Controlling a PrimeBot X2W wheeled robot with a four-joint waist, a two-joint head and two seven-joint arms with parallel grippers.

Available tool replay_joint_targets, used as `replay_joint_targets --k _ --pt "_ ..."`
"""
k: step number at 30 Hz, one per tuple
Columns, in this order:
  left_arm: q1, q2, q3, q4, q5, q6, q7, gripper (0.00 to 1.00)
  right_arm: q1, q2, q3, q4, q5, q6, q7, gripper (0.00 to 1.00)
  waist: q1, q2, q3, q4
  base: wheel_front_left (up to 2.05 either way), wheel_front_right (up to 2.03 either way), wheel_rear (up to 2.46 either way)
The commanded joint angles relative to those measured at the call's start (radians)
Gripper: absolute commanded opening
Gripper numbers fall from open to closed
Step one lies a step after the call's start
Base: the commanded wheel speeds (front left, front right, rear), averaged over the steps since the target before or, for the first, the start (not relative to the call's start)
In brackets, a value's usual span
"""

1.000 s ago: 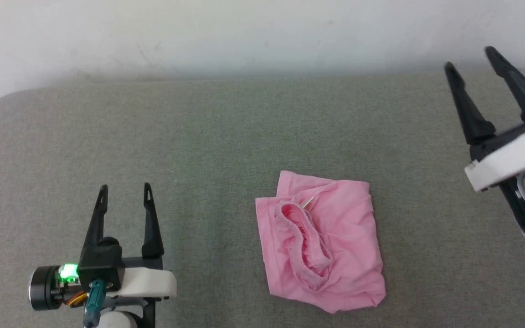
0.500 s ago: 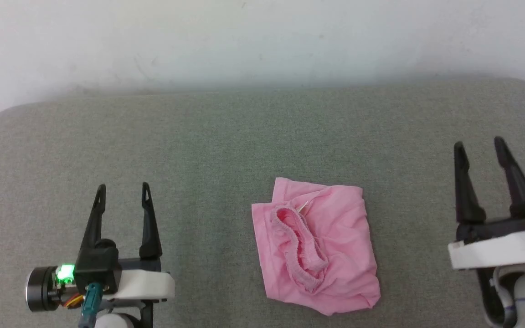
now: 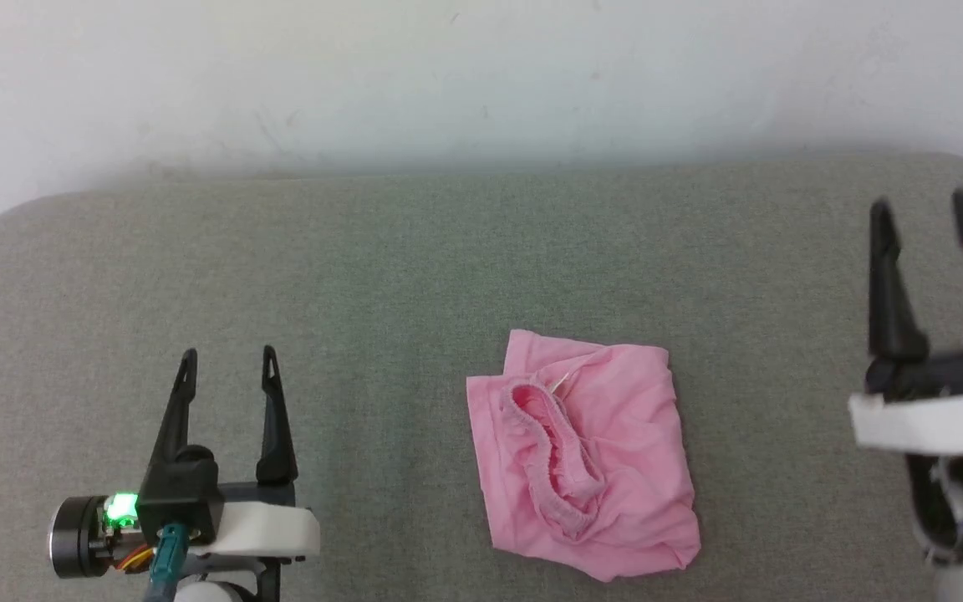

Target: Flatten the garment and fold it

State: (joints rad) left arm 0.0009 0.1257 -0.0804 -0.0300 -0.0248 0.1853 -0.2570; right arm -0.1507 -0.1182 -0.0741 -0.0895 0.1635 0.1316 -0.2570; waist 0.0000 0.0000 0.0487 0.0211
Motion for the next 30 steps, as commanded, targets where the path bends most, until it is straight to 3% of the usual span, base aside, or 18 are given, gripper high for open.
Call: replay_joint_targets --k 1,4,10,11,16,19,24,30 --pt "0.006 -0.003 0.005 0.005 0.009 -0.008 -0.005 1.00 -0.055 -0.043 0.017 0.005 0.017 -0.001 0.015 1.00 0.0000 0.0000 -0.004 0.001 0.00 0.00 0.00" --pt "0.006 -0.005 0.005 0.006 0.008 -0.011 -0.005 1.00 -0.140 -0.114 0.082 0.029 0.058 -0.001 0.137 1.00 0.0000 0.0000 -0.005 0.005 0.00 0.00 0.00" --pt "0.001 -0.011 0.004 0.003 0.008 -0.017 -0.005 1.00 -0.264 -0.258 0.287 0.086 0.259 -0.001 0.559 1.00 0.0000 0.0000 0.006 0.021 0.00 0.00 0.00" --pt "0.001 -0.011 0.004 0.003 0.008 -0.017 -0.005 1.00 -0.264 -0.258 0.287 0.086 0.259 -0.001 0.559 1.00 0.0000 0.0000 0.006 0.021 0.00 0.00 0.00" --pt "-0.010 -0.019 0.005 -0.005 0.008 -0.016 -0.005 1.00 -0.308 -0.367 0.422 0.129 0.444 -0.001 0.866 1.00 0.0000 0.0000 0.034 0.038 0.00 0.00 0.00" --pt "-0.020 -0.025 0.005 -0.010 0.007 -0.016 -0.005 1.00 -0.310 -0.396 0.468 0.169 0.548 -0.001 1.011 1.00 0.0000 0.0000 0.055 0.049 0.00 0.00 0.00" --pt "-0.041 -0.033 0.006 -0.016 0.005 -0.016 -0.005 1.00 -0.304 -0.413 0.519 0.235 0.664 -0.001 1.107 1.00 0.0000 0.0000 0.095 0.074 0.00 0.00 0.00" --pt "-0.073 -0.043 0.002 -0.020 0.006 -0.019 -0.005 1.00 -0.288 -0.356 0.552 0.362 0.688 -0.001 1.058 1.00 0.0000 0.0000 0.144 0.102 0.00 0.00 0.00"
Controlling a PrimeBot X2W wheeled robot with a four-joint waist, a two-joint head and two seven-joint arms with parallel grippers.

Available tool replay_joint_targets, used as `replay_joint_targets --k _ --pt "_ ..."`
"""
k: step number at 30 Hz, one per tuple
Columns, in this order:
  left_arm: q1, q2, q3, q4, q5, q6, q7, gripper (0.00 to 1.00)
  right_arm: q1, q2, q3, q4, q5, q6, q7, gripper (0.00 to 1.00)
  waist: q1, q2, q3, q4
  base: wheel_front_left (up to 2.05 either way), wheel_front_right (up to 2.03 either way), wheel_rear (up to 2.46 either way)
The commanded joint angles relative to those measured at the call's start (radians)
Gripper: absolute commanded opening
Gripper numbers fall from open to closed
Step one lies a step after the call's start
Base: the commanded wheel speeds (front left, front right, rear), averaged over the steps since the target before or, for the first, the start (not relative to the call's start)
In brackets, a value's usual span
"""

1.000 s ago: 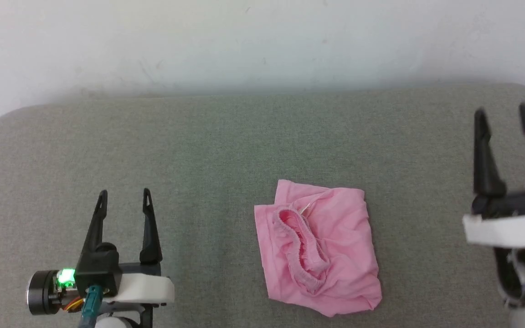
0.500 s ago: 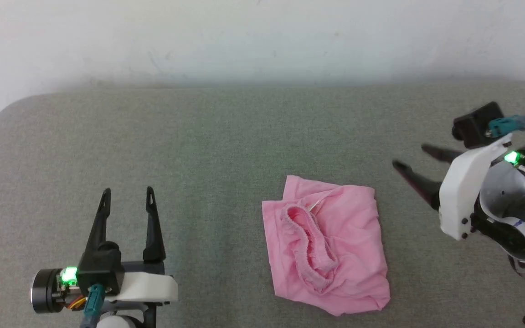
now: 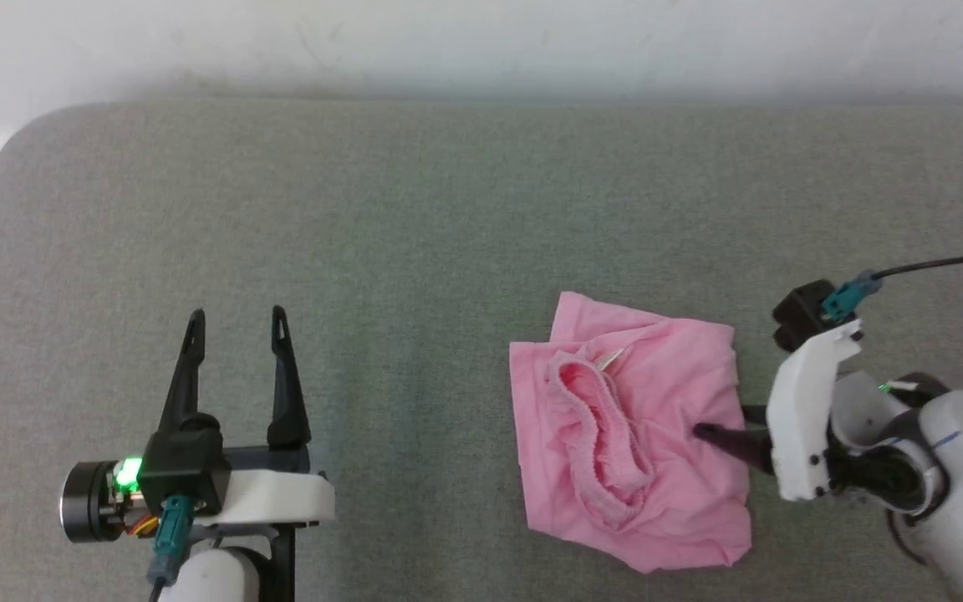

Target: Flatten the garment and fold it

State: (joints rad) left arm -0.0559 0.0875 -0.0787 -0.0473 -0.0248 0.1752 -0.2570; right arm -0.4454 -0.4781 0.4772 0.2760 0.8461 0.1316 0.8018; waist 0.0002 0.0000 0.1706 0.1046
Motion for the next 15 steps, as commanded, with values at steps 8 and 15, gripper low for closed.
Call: replay_joint_targets --k 8,15 --pt "-0.042 -0.012 0.000 -0.002 0.010 -0.006 -0.005 1.00 0.017 0.049 0.090 0.111 -0.017 -0.001 -0.082 1.00 -0.0002 0.0000 0.059 0.029 0.00 0.00 0.00" --pt "-0.036 -0.008 0.010 0.004 0.016 -0.005 -0.005 1.00 -0.041 0.020 0.153 0.067 0.023 -0.001 -0.205 0.00 -0.0002 0.0000 0.045 -0.011 0.00 0.00 0.00"
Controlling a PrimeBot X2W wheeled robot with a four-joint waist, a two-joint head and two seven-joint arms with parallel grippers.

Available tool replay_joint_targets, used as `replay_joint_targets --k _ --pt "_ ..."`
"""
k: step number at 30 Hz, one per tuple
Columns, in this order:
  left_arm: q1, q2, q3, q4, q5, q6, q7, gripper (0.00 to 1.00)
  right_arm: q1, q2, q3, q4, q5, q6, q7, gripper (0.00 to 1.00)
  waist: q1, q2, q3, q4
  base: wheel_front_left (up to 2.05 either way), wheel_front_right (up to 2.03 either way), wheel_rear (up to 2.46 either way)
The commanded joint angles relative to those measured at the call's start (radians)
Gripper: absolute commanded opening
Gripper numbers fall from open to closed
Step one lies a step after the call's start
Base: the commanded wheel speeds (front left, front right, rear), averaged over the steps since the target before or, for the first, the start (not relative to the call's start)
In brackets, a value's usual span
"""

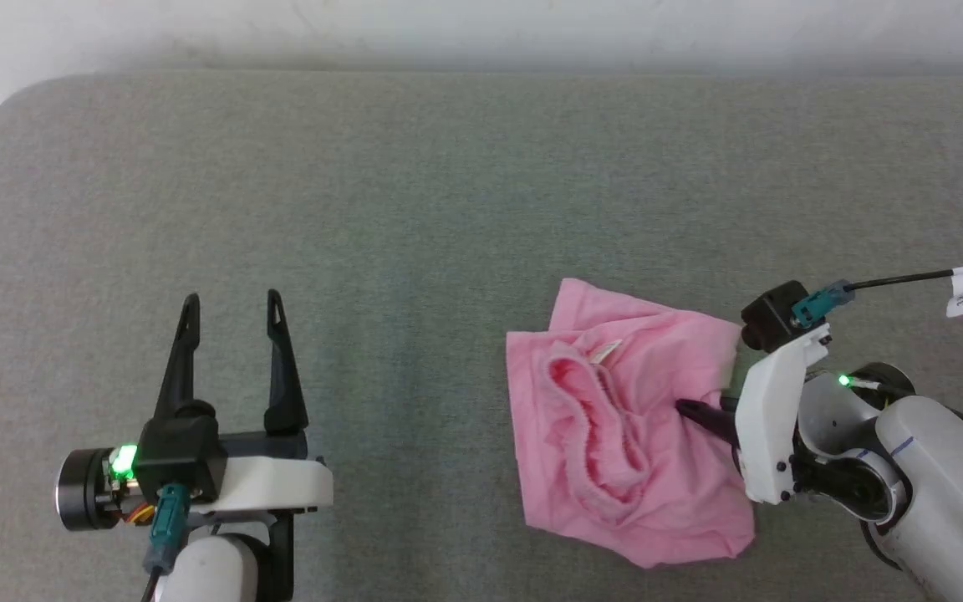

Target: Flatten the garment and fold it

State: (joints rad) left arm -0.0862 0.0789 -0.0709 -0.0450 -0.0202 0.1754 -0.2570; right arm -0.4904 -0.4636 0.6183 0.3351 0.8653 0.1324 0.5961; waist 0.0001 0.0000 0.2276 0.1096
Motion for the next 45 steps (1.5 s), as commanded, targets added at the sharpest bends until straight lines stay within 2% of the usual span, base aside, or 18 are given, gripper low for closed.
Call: replay_joint_targets --k 1,6,11,18,23,26,32,39,43,44,45 --pt "-0.004 0.002 0.003 0.002 0.012 -0.005 -0.005 1.00 -0.009 -0.004 0.022 -0.007 0.007 -0.002 -0.015 0.00 -0.0001 0.0000 -0.017 -0.024 0.00 0.00 0.00" --pt "0.010 0.009 0.012 -0.008 0.012 -0.002 -0.005 1.00 -0.068 -0.078 0.082 -0.127 0.004 -0.002 -0.078 0.00 -0.0001 0.0000 -0.032 -0.086 0.00 0.00 0.00" --pt "0.025 0.020 0.029 -0.023 0.012 0.003 -0.005 1.00 -0.124 -0.180 0.127 -0.236 -0.028 -0.002 -0.098 0.00 -0.0001 0.0000 -0.014 -0.189 0.00 0.00 0.00" --pt "0.004 0.045 0.058 -0.055 0.018 0.011 -0.005 1.00 -0.189 -0.315 0.167 -0.257 -0.102 -0.002 -0.107 0.00 -0.0001 0.0000 0.077 -0.345 0.00 0.00 0.00" --pt "-0.042 0.075 0.059 -0.082 0.031 0.008 -0.005 1.00 -0.236 -0.361 0.151 -0.155 -0.155 -0.002 -0.159 0.00 -0.0001 0.0000 0.166 -0.404 0.00 0.00 0.00" --pt "-0.084 0.092 0.045 -0.100 0.039 0.002 -0.005 1.00 -0.273 -0.388 0.142 -0.075 -0.223 -0.002 -0.204 0.00 -0.0001 0.0000 0.218 -0.402 0.00 0.00 0.00" --pt "-0.138 0.116 0.021 -0.139 0.048 0.003 -0.005 1.00 -0.357 -0.400 0.106 0.102 -0.353 -0.002 -0.262 0.00 -0.0001 0.0000 0.295 -0.388 0.00 0.00 0.00" --pt "-0.175 0.127 -0.016 -0.174 0.052 0.013 -0.005 1.00 -0.440 -0.366 0.027 0.317 -0.448 -0.002 -0.329 0.00 -0.0001 0.0000 0.347 -0.363 0.00 0.00 0.00" --pt "-0.185 0.130 -0.029 -0.176 0.048 0.025 -0.005 1.00 -0.445 -0.311 0.001 0.411 -0.458 -0.002 -0.344 0.00 -0.0001 0.0000 0.352 -0.355 0.00 0.00 0.00" --pt "-0.186 0.129 -0.032 -0.174 0.046 0.028 -0.005 1.00 -0.445 -0.304 0.005 0.425 -0.464 -0.002 -0.345 0.12 -0.0001 0.0000 0.349 -0.353 0.00 0.00 0.00" --pt "-0.186 0.129 -0.032 -0.174 0.046 0.028 -0.005 1.00 -0.445 -0.304 0.005 0.425 -0.464 -0.002 -0.345 0.12 -0.0001 0.0000 0.349 -0.353 0.00 0.00 0.00"
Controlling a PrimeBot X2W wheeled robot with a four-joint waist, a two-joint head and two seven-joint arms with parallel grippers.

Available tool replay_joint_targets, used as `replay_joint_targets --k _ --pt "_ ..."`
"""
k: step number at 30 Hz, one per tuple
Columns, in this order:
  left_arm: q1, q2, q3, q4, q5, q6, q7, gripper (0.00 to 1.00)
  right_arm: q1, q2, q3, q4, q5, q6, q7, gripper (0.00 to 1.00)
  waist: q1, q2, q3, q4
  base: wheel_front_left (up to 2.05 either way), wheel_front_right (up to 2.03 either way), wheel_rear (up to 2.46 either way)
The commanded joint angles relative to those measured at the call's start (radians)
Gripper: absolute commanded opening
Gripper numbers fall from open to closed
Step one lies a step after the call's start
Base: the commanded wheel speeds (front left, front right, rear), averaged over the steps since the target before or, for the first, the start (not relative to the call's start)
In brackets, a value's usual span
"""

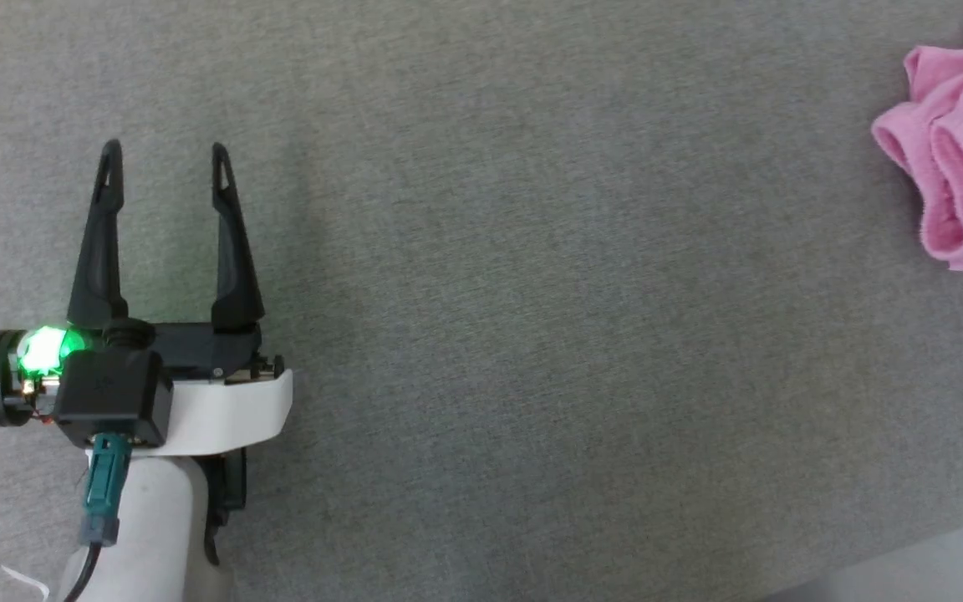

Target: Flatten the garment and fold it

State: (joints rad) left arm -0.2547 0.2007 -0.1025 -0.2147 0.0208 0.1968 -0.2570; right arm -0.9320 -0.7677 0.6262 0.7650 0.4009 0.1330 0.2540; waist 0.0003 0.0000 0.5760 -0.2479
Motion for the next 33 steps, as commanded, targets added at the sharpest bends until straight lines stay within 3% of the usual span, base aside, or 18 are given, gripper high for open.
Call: replay_joint_targets --k 1,2,6,10,15,21,28,33 --pt "-0.017 0.007 -0.002 -0.002 0.003 0.010 -0.005 1.00 -0.005 0.005 0.001 0.009 -0.004 -0.002 -0.005 0.41 -0.0003 0.0000 -0.005 0.005 0.00 0.00 0.00" --pt "-0.015 0.007 -0.003 0.002 0.001 0.014 -0.005 1.00 -0.009 0.011 -0.003 0.025 -0.001 -0.002 -0.004 1.00 -0.0003 0.0000 -0.014 0.005 0.00 0.00 0.00" --pt "0.001 0.002 -0.005 0.018 -0.011 0.030 -0.005 1.00 -0.041 0.009 -0.013 0.060 -0.023 -0.002 -0.026 1.00 -0.0003 0.0000 -0.068 0.004 0.00 0.00 0.00" --pt "0.019 -0.008 -0.009 0.029 -0.020 0.041 -0.005 1.00 -0.095 -0.035 -0.032 0.063 -0.137 -0.002 -0.125 1.00 -0.0003 0.0000 -0.134 0.014 0.00 0.00 0.00" --pt "0.059 -0.016 0.001 0.042 -0.033 0.053 -0.005 1.00 -0.142 -0.016 -0.158 0.050 -0.245 -0.002 -0.279 1.00 -0.0003 0.0000 -0.214 0.035 0.00 0.00 0.00" --pt "0.113 -0.026 0.027 0.053 -0.051 0.055 -0.005 1.00 -0.080 0.099 -0.363 -0.042 -0.292 -0.002 -0.495 1.00 -0.0003 0.0000 -0.295 0.080 0.00 0.00 0.00" --pt "0.157 -0.039 0.045 0.074 -0.057 0.036 -0.005 1.00 0.134 0.287 -0.538 -0.382 -0.278 -0.002 -0.515 1.00 -0.0003 0.0000 -0.361 0.135 0.00 0.00 0.00" --pt "0.172 -0.055 0.044 0.099 -0.057 0.019 -0.005 1.00 0.324 0.417 -0.591 -0.560 -0.245 -0.002 -0.515 1.00 -0.0003 0.0000 -0.394 0.174 0.00 0.00 0.00"
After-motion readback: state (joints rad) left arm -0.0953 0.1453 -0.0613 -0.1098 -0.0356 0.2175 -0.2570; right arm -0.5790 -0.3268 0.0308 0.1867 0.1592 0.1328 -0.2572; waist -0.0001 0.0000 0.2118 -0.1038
